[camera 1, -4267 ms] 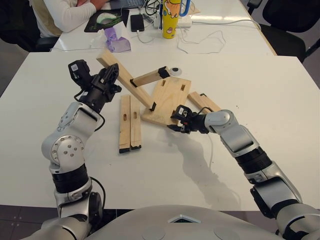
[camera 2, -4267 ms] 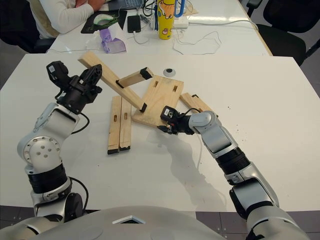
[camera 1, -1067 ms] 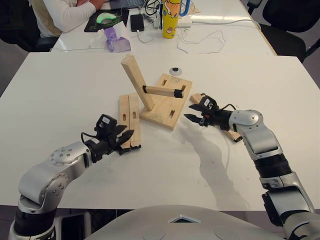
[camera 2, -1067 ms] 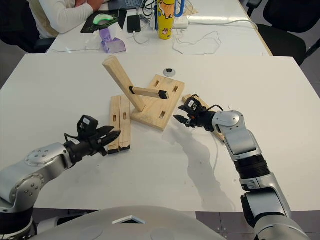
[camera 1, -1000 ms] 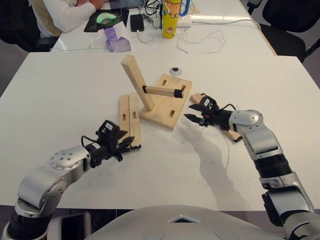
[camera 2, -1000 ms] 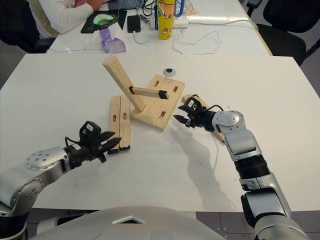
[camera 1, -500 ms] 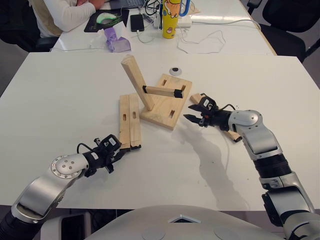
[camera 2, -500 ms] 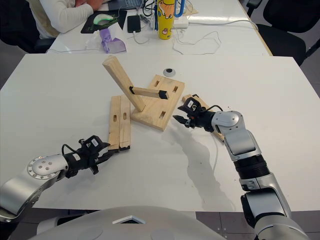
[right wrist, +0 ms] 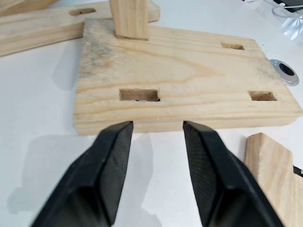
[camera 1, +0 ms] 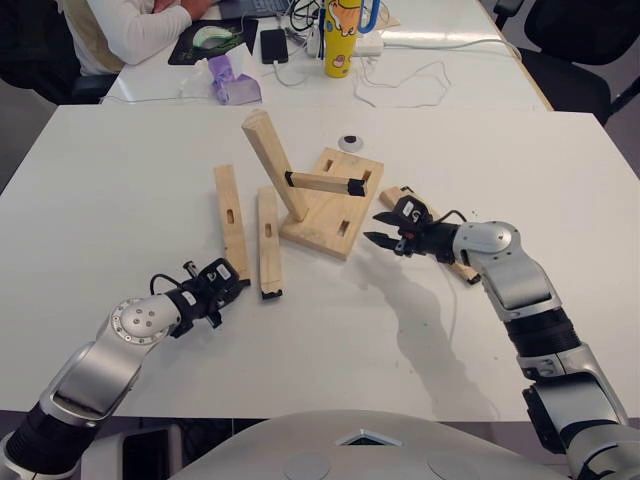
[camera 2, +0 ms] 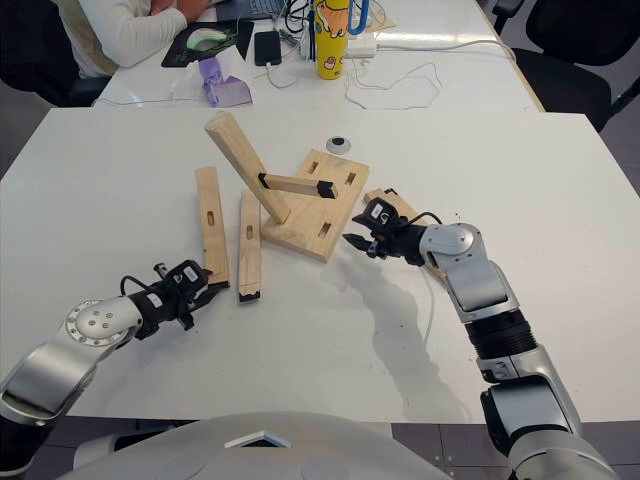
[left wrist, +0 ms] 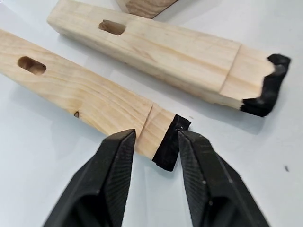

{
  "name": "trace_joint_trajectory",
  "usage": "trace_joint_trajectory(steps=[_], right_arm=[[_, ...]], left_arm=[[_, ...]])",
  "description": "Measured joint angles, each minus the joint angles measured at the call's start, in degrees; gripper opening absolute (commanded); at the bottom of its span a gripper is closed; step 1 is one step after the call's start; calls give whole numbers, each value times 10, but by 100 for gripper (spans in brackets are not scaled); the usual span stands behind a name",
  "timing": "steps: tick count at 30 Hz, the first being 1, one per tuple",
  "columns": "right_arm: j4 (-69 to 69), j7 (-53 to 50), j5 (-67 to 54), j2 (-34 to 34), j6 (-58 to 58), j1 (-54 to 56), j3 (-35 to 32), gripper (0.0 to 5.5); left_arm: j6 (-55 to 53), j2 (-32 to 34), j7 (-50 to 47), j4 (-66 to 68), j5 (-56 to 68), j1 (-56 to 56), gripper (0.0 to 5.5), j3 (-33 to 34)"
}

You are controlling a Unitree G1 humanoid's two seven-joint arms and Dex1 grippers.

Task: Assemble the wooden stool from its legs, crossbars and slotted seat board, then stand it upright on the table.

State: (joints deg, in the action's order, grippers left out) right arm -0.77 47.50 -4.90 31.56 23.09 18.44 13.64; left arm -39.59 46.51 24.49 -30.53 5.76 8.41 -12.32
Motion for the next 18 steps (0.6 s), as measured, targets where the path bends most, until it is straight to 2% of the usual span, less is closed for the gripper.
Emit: trace_joint_trajectory(steps=[6, 17, 18], right_arm=[[1, 0, 0, -1, 0, 0, 4, 198], [2, 0, 0, -3, 0, -1, 8, 198], [3, -1, 0, -3, 0, -2, 8, 198]], left_arm=[[-8, -29, -37, 45, -31, -19, 165, 33], [-14, -86, -68, 44, -38, -70, 165, 111], [-19, -100, -70, 44, -30, -78, 184, 124]])
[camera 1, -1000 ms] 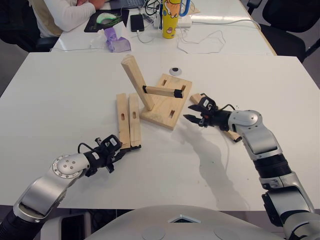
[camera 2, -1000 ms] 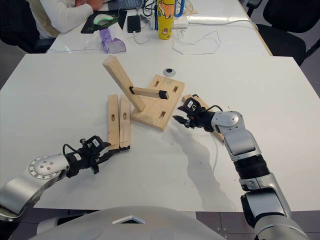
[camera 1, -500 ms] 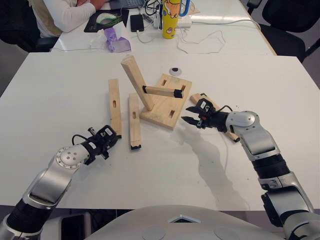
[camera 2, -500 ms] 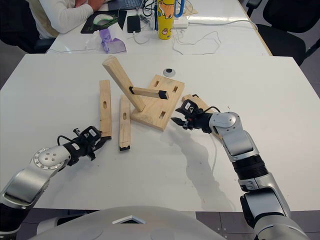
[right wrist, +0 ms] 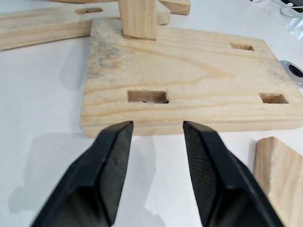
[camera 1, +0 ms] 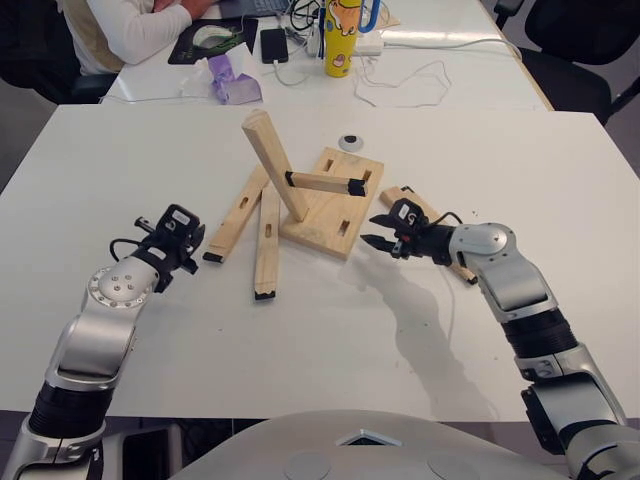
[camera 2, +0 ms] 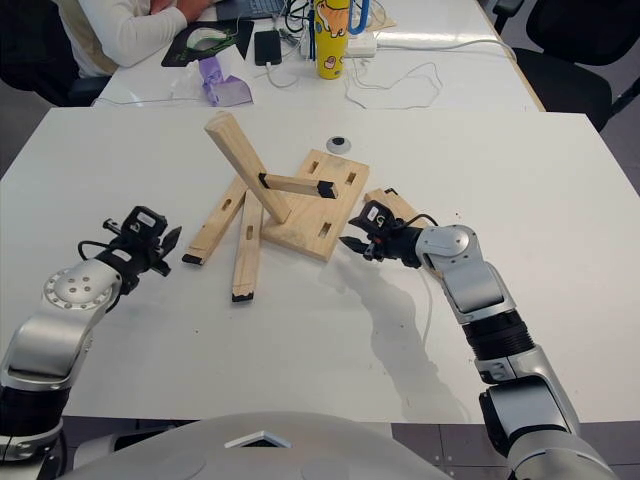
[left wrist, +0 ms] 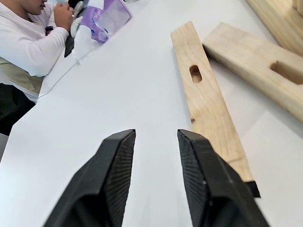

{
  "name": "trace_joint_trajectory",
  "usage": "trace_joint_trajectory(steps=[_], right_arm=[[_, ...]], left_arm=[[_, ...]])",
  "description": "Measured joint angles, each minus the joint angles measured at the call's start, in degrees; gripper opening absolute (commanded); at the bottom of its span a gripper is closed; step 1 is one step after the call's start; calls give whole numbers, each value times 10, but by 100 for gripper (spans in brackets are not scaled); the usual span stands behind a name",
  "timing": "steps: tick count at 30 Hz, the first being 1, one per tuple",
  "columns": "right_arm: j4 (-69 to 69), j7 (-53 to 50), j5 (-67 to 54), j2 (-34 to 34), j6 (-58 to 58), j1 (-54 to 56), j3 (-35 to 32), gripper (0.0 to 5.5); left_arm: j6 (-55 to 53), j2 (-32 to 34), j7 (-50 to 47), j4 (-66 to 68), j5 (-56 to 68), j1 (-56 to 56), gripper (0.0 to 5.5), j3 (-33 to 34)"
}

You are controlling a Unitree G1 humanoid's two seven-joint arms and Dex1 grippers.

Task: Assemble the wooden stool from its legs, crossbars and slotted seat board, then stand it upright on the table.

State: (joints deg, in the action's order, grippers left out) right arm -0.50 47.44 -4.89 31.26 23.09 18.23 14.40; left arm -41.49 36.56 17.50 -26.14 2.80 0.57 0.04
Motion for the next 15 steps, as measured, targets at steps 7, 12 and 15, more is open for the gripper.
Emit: trace_joint_trajectory(steps=[7, 12, 15], right_arm=[[1, -1, 6, -3, -1, -8, 3, 198], [1, -2, 13, -6, -1, -8, 3, 198], [1, -2, 15, -7, -1, -8, 4, 198]], left_arm=[[-36, -125, -1, 38, 112, -29, 286, 69], [-29, -152, -3, 102, 119, -35, 358, 68], [-17, -162, 5, 126, 128, -35, 387, 68]])
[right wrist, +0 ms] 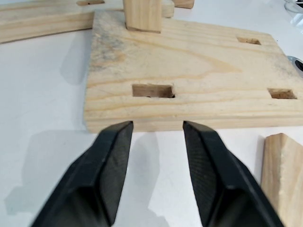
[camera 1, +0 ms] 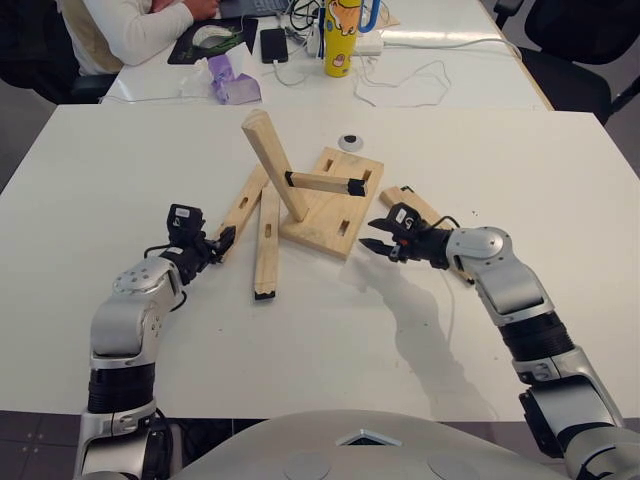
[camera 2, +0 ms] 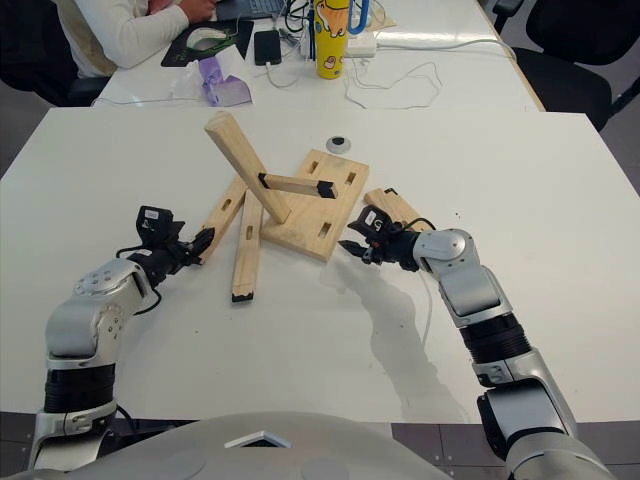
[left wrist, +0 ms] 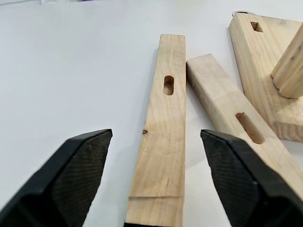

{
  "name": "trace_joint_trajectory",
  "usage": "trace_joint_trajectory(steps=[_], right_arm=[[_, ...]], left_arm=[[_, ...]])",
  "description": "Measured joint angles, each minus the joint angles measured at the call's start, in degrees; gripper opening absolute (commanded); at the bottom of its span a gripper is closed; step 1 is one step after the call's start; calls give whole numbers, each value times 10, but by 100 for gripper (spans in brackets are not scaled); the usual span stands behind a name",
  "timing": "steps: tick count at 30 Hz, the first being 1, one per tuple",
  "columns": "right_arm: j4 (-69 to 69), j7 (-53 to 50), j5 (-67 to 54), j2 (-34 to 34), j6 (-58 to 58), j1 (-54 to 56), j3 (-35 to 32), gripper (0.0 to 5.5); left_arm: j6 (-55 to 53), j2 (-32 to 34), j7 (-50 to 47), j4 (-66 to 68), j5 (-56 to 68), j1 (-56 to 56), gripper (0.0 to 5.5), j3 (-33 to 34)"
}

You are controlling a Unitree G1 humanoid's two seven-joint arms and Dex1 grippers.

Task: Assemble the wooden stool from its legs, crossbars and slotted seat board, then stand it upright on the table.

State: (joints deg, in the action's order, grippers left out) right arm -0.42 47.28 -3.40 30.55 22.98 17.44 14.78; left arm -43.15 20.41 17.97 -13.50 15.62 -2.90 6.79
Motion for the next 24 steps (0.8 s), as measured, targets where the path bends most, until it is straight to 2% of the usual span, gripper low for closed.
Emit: trace_joint_trajectory(steps=[7, 20, 24], right_arm=[[0, 0, 2, -1, 0, 0, 0, 198], [-1, 0, 1, -6, 0, 0, -1, 198], [-2, 0, 0, -9, 0, 0, -3, 198]], left_arm=[[44, 2, 12, 62, -18, 10, 387, -14], [75, 3, 25, 62, -28, 20, 205, -34], [84, 2, 23, 67, -28, 19, 204, -33]])
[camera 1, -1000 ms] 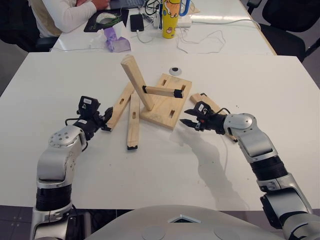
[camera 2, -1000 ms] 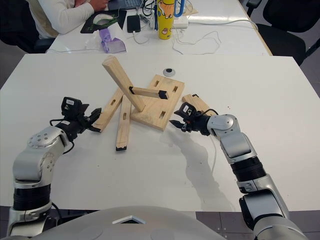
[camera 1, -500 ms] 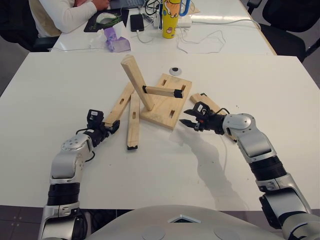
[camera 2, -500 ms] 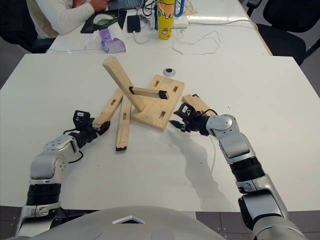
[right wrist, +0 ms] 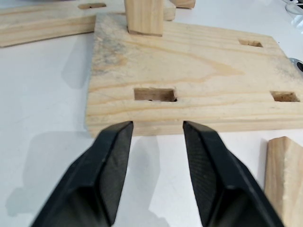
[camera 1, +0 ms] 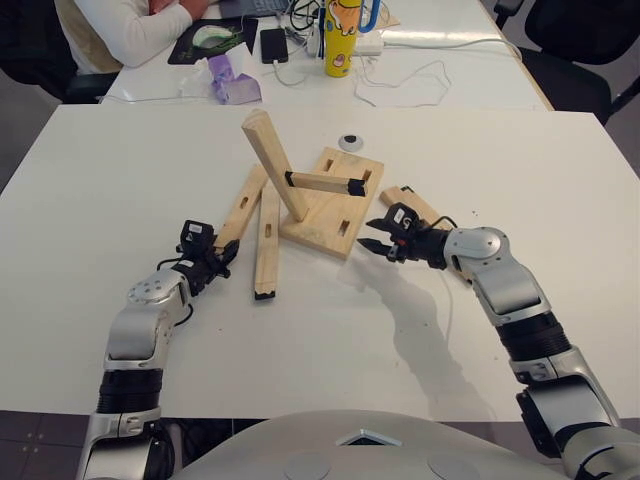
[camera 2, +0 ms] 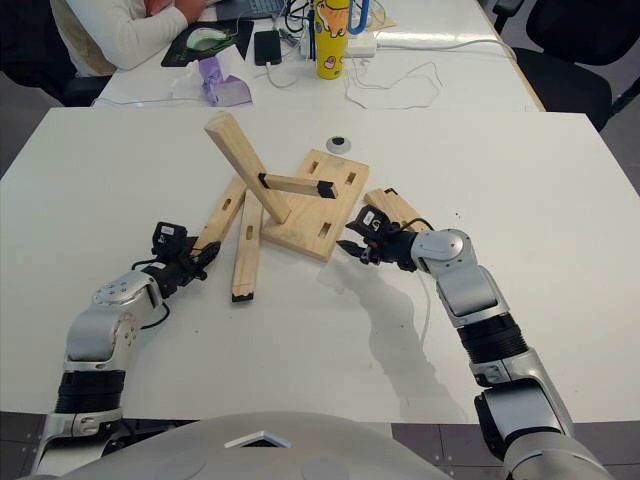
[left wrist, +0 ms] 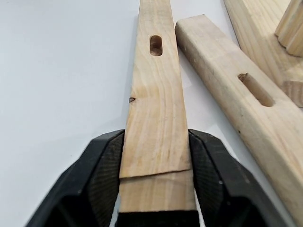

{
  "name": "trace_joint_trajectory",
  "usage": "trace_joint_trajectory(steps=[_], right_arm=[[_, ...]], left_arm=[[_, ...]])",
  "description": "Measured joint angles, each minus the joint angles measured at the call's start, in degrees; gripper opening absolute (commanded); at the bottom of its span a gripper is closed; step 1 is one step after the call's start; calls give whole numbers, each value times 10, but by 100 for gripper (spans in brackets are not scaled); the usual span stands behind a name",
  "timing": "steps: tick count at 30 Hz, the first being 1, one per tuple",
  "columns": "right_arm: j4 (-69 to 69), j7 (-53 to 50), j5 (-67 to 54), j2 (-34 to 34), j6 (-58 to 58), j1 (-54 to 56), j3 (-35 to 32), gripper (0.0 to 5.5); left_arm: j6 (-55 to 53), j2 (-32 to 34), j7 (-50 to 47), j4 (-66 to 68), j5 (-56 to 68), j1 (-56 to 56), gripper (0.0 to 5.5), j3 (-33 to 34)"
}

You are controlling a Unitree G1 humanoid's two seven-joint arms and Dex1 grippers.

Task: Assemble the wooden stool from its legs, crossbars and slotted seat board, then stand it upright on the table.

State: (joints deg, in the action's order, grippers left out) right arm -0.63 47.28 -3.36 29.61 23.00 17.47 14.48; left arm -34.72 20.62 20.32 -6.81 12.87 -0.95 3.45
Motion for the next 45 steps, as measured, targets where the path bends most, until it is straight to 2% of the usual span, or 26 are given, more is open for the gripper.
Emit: trace_joint_trajectory(steps=[11, 17, 23, 29, 33, 37, 40, 45], right_arm=[[-14, -13, -3, -10, 0, 8, -13, 198], [-62, -66, -6, -33, -1, 48, -55, 198], [-120, -137, -32, -63, 6, 114, -128, 198], [-101, -152, -158, -107, 108, 170, -216, 198], [-56, -179, -312, -139, 261, 227, -300, 198], [-42, -249, -484, -177, 400, 287, -393, 250], [-53, -352, -620, -205, 468, 348, -465, 299], [-69, -481, -738, -223, 485, 375, -497, 370]], left_arm=[[58, -12, -27, 8, -7, -9, 204, 19], [106, -18, -54, -10, -18, -37, 204, 36], [120, -19, -63, -26, -23, -57, 204, 42], [142, -21, -68, -93, -27, -84, 204, 43], [158, -23, -73, -162, -23, -127, 204, 46], [152, -24, -72, -224, 2, -157, 204, 45], [121, -24, -66, -278, 44, -189, 204, 41], [86, -20, -52, -307, 80, -201, 204, 28]])
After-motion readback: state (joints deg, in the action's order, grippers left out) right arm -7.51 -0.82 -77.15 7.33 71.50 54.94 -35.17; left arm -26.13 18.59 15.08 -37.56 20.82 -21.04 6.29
